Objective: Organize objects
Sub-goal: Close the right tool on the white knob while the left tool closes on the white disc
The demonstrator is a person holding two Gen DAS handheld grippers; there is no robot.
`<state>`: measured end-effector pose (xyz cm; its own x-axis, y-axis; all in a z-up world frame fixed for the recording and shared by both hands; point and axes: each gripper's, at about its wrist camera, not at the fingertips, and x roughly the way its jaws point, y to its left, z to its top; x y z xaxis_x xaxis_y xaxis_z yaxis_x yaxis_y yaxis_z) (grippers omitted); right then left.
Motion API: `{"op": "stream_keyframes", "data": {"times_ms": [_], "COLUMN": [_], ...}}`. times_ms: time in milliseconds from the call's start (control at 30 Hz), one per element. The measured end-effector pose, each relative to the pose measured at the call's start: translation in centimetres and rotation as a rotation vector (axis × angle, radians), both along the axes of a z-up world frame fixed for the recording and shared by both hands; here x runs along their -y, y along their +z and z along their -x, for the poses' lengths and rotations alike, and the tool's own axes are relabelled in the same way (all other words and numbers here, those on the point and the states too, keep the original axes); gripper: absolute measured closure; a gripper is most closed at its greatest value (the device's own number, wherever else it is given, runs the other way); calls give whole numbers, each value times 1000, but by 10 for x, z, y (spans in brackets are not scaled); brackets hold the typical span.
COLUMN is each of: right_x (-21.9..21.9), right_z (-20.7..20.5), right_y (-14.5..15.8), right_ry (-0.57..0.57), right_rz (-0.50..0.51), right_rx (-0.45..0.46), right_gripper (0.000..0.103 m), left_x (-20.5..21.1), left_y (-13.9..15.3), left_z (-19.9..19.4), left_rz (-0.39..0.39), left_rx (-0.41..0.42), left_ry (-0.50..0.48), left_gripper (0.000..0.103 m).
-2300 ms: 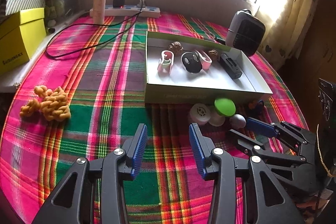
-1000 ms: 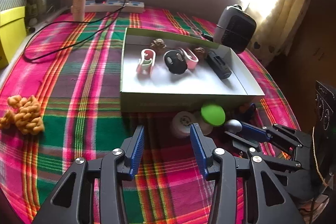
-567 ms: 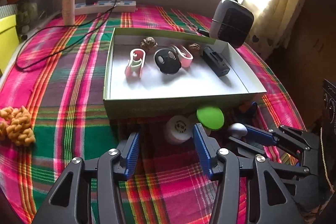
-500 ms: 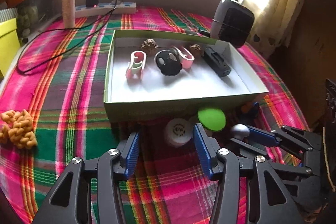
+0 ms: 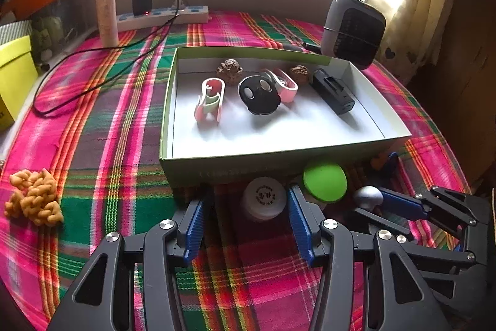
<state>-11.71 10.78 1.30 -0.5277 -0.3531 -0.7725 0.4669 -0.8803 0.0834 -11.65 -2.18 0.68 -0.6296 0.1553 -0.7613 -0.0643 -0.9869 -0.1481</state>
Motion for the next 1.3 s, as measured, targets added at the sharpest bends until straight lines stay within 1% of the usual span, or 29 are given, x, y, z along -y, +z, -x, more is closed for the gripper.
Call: {"op": "stream_keyframes", "data": {"times_ms": [333, 533, 733, 800, 1300], "right_x": [0, -1, 0, 0, 0], "right_z": [0, 1, 1, 1, 1], "right_y": [0, 0, 0, 0, 0], "right_ry": [0, 0, 0, 0, -1], "right_rz": [1, 2, 2, 2, -1], "right_rx": [0, 1, 0, 1, -1], "right_gripper": [72, 72, 72, 72, 72], "left_x": [1, 5, 8, 10, 9], "left_y": [-1, -1, -1, -1, 0], "left_z": [-1, 0, 0, 0, -2], "left_rz": [-5, 8, 11, 4, 17], "left_rx": [-2, -1, -1, 0, -5], "left_ry": [9, 32, 47, 48, 46], "left_gripper": [56, 69, 76, 76, 77]}}
